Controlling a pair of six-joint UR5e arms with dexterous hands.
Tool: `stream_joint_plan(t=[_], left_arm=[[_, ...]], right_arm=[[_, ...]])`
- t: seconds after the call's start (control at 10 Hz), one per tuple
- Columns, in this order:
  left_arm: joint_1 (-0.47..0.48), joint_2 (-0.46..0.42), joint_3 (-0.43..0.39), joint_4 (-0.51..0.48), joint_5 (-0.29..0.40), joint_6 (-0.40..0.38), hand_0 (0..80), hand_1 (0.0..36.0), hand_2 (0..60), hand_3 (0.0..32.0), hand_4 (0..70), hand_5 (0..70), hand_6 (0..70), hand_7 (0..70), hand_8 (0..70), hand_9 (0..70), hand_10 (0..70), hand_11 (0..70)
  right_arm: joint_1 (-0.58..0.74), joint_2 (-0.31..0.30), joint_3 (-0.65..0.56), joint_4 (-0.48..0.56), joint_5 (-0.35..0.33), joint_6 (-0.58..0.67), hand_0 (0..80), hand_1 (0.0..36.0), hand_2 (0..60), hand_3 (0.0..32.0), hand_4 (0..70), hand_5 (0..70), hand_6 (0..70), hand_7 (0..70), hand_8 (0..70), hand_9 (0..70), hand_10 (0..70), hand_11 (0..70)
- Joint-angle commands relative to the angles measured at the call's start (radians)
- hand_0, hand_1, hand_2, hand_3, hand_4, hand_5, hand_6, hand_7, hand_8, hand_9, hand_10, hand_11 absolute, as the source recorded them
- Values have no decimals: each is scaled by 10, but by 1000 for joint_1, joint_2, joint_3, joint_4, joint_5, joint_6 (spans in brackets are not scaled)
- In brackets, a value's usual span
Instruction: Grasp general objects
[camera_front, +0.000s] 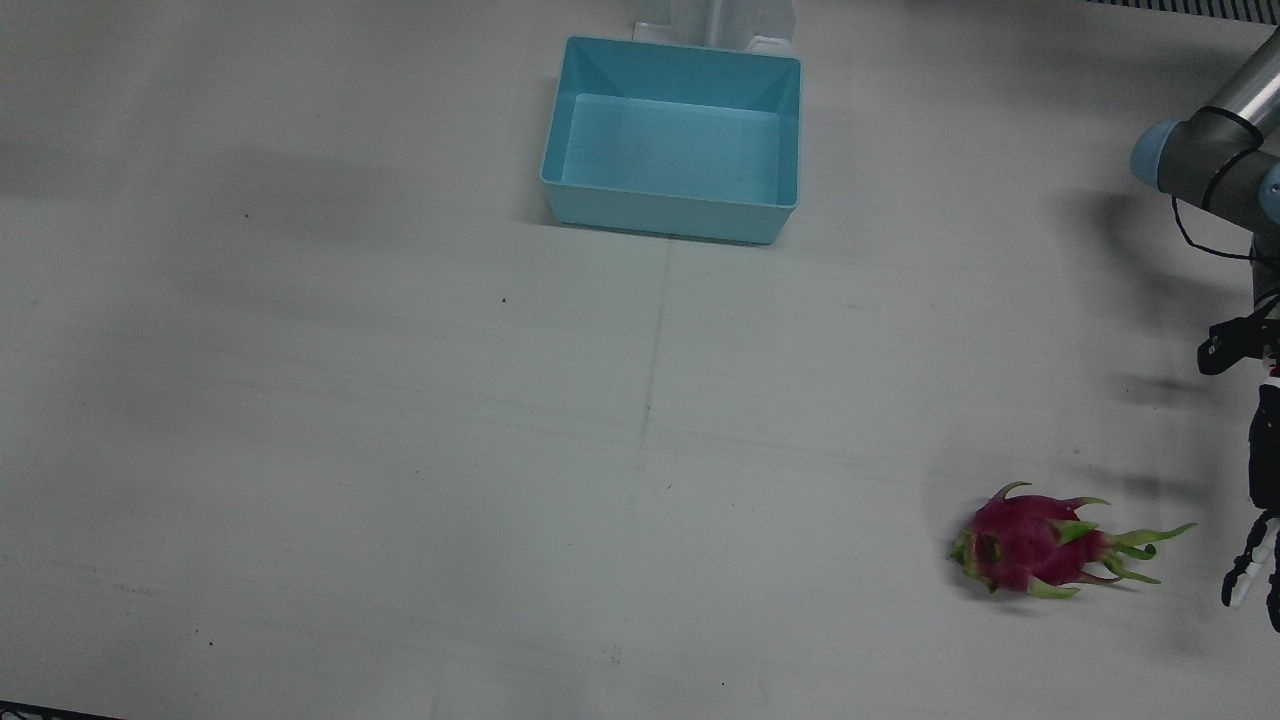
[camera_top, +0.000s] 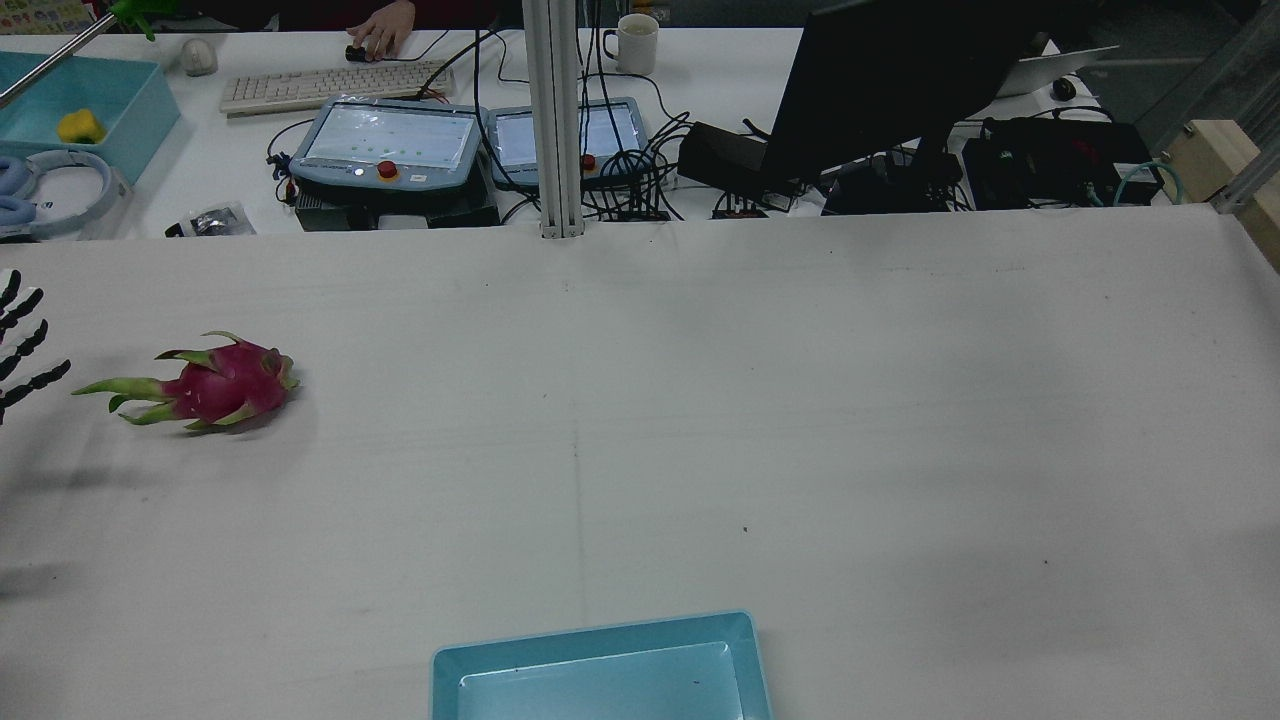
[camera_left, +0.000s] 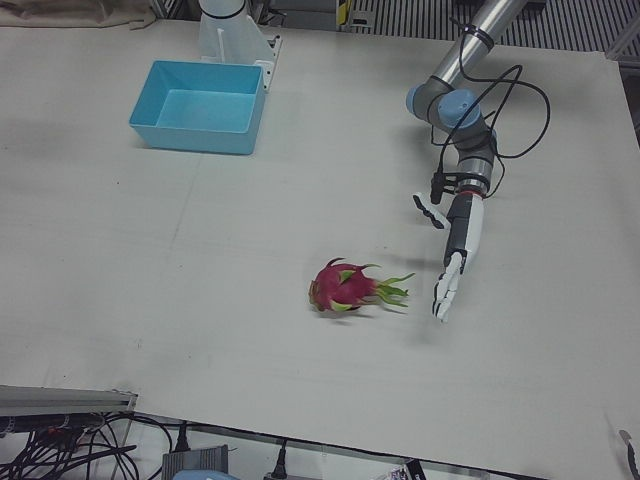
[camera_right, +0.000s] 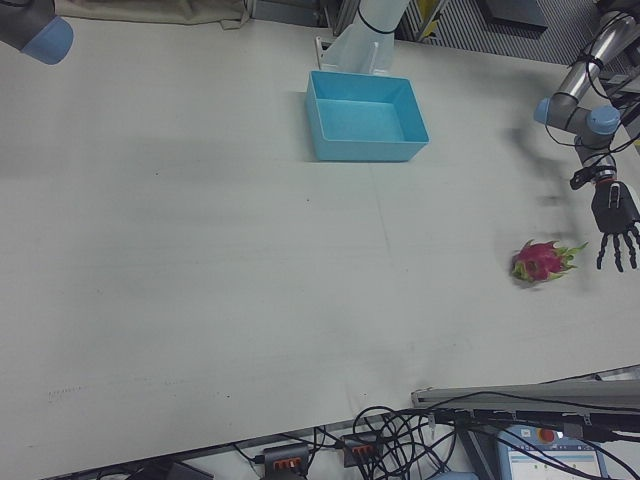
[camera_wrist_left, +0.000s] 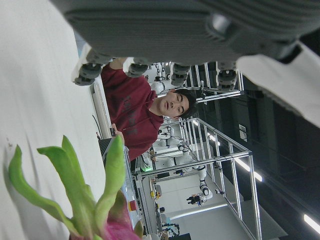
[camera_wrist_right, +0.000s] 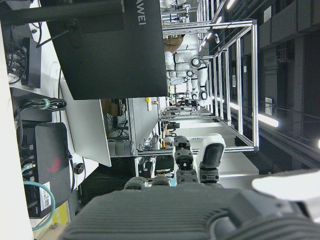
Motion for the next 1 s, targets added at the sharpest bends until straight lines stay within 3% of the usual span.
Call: stream_joint_plan(t=[0.0,0.5,0.9], left_arm=[[4,-1,6,0,0,2,410,0,0,290,0,60,21,134,59,12,21,33],[1,1,0,0,0,2,404,0,0,214,0,64,20,126,56,11,25,38],[-1,1,0,0,0,0,406,0,0,218,0,73,23,132,56,12,24,38]], right_arm=[[-1,0,-6,1,0,3,0,0,0,0,0,0,0,0,0,0,0,0],[-3,1,-8,1,0,4,0,0,0,0,0,0,0,0,0,0,0,0],[-3,1,-8,1,0,4,0,0,0,0,0,0,0,0,0,0,0,0]])
